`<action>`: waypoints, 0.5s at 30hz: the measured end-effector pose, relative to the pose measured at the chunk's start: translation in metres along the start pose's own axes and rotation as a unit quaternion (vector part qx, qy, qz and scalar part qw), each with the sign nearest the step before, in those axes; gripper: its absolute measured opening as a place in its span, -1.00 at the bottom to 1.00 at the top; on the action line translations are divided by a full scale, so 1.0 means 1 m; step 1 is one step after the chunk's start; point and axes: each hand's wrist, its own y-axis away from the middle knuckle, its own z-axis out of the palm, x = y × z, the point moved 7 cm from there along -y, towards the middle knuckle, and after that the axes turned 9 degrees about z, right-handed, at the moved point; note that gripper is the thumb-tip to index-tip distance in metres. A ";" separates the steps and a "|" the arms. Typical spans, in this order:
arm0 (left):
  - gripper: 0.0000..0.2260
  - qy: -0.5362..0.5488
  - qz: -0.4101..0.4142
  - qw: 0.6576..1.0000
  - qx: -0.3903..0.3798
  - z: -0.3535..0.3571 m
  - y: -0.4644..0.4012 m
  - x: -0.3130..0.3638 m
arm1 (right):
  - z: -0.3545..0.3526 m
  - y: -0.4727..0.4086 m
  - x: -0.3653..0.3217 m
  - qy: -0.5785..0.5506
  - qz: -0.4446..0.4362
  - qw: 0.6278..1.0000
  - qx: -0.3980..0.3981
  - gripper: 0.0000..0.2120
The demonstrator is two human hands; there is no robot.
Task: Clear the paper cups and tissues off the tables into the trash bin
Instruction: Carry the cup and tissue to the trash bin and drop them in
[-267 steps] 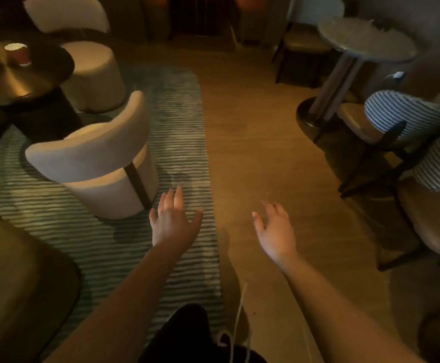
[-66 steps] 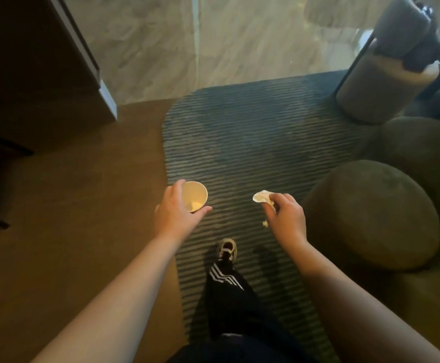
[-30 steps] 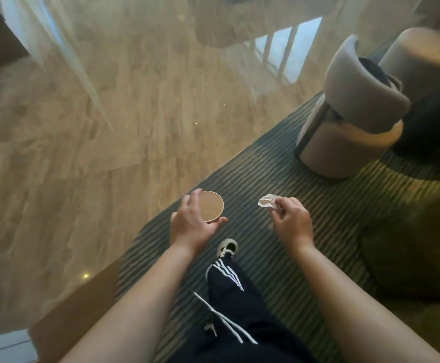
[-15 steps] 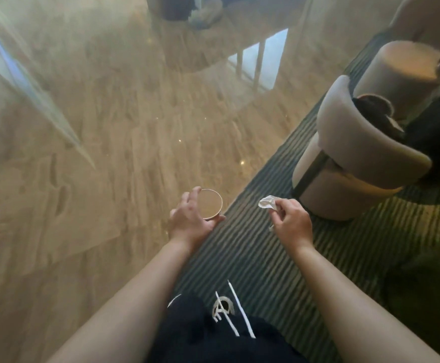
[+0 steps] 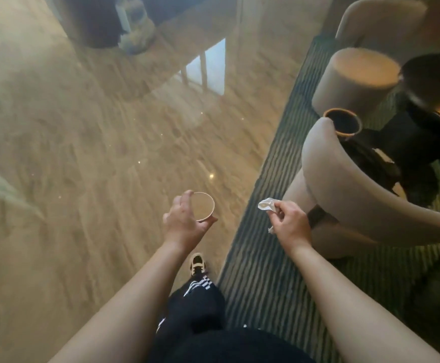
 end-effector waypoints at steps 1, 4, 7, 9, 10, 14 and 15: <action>-0.20 -0.006 0.009 1.000 -0.004 -0.004 -0.037 -0.003 | 0.001 -0.028 -0.013 0.000 0.011 1.000 0.013 -0.85; -0.20 -0.010 0.054 0.999 -0.003 -0.013 -0.142 0.003 | -0.006 -0.108 -0.048 -0.016 0.037 0.998 0.042 -0.85; -0.21 -0.017 0.091 0.995 -0.024 -0.006 -0.231 0.019 | -0.017 -0.174 -0.066 -0.055 0.066 0.994 0.065 -0.86; -0.22 -0.013 0.104 0.994 -0.041 0.006 -0.279 0.031 | -0.025 -0.209 -0.066 -0.064 0.098 0.989 0.093 -0.85; -0.23 -0.011 0.115 0.992 -0.049 0.014 -0.301 0.038 | -0.029 -0.226 -0.063 -0.066 0.115 0.986 0.105 -0.84; -0.24 -0.009 0.159 0.984 -0.085 0.057 -0.389 0.071 | -0.040 -0.298 -0.046 -0.071 0.175 0.969 0.158 -0.79; -0.24 -0.010 0.169 0.981 -0.091 0.070 -0.413 0.082 | -0.043 -0.319 -0.040 -0.073 0.182 0.965 0.173 -0.79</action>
